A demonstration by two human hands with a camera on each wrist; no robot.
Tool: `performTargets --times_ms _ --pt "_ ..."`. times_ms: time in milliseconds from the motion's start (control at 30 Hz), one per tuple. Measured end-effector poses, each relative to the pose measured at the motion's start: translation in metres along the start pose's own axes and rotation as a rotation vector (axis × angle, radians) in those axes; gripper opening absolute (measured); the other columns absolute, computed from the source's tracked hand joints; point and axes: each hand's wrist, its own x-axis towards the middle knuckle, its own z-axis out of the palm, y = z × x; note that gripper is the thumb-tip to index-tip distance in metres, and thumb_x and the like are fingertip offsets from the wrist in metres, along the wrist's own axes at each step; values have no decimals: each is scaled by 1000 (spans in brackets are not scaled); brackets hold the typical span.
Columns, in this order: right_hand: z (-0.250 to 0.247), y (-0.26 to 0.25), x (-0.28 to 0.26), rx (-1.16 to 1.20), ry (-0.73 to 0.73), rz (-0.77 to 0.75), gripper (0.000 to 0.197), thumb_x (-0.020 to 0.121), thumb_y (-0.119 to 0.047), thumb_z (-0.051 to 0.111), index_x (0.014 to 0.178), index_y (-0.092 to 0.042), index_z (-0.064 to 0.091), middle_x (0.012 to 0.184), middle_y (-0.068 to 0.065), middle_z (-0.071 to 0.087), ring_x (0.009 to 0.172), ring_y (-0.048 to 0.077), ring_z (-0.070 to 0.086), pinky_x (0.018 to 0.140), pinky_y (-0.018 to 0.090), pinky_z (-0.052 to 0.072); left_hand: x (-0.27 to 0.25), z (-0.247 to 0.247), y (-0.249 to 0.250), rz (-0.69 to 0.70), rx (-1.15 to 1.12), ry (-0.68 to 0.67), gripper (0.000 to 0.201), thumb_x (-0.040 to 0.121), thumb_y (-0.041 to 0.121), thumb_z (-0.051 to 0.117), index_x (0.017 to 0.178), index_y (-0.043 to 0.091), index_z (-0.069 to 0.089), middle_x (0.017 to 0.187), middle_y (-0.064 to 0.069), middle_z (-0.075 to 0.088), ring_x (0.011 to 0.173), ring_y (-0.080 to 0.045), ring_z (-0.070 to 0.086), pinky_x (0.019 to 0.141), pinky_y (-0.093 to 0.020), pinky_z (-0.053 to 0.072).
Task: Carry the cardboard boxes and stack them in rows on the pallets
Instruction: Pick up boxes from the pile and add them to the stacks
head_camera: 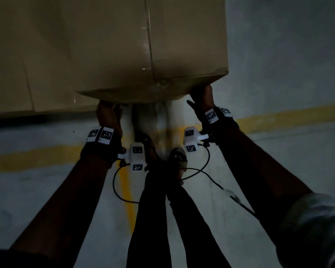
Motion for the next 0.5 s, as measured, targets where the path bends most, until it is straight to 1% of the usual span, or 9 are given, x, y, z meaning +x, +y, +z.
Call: performTargets --times_ms 67,167,233,300,333,367,400,433,500 --pt "1 3 3 9 8 -20 48 109 -43 40 150 -20 47 149 5 55 135 25 50 116 44 35 -5 5 -7 19 -79 12 29 108 24 48 135 17 57 126 -2 65 107 -18 64 85 -28 57" --pt "2 5 2 23 -3 -32 39 109 -44 38 140 -24 50 141 4 55 131 24 49 122 44 29 -10 14 -10 72 -53 63 38 111 21 40 147 13 48 136 -6 59 96 -10 63 78 -25 55" --pt "4 7 -1 32 -29 -52 45 110 -45 34 149 -25 44 151 4 49 140 24 44 124 44 25 -10 19 -8 21 -81 138 47 112 30 33 153 9 40 132 -9 54 84 -9 60 73 -25 53" --pt "6 8 -4 52 -39 -83 52 110 -44 33 157 -21 37 161 4 41 147 24 37 120 40 27 -12 21 -2 37 -112 125 38 112 26 35 145 14 49 124 -6 55 79 -10 63 67 -24 53" --pt "7 8 -6 55 -40 -89 52 110 -44 33 157 -21 37 162 4 39 148 24 36 117 39 28 -10 22 0 78 -102 115 28 111 19 39 132 20 57 120 -4 58 79 -10 65 64 -21 53" --pt "8 7 -7 55 -42 -93 53 110 -44 33 158 -22 36 163 3 38 149 24 34 117 38 28 -9 22 -1 84 -136 109 24 110 15 41 117 24 62 115 -2 62 81 -11 65 61 -19 53" --pt "8 8 -7 54 -44 -93 54 110 -45 32 158 -22 34 164 3 36 150 23 33 119 40 26 -12 23 1 71 -183 96 24 110 15 41 110 26 62 112 0 64 85 -12 64 61 -18 52" --pt "9 7 -8 52 -42 -95 54 110 -45 32 159 -22 33 165 2 34 151 23 31 120 40 24 -18 25 3 75 -197 84 24 110 17 41 114 26 62 116 2 64 92 -12 62 63 -17 53" --pt "11 7 -8 59 -31 -104 54 110 -43 31 159 -20 33 165 3 33 151 23 31 117 38 25 -25 28 3 94 -195 45 29 111 21 38 136 25 53 138 -1 58 110 -14 59 76 -19 53"
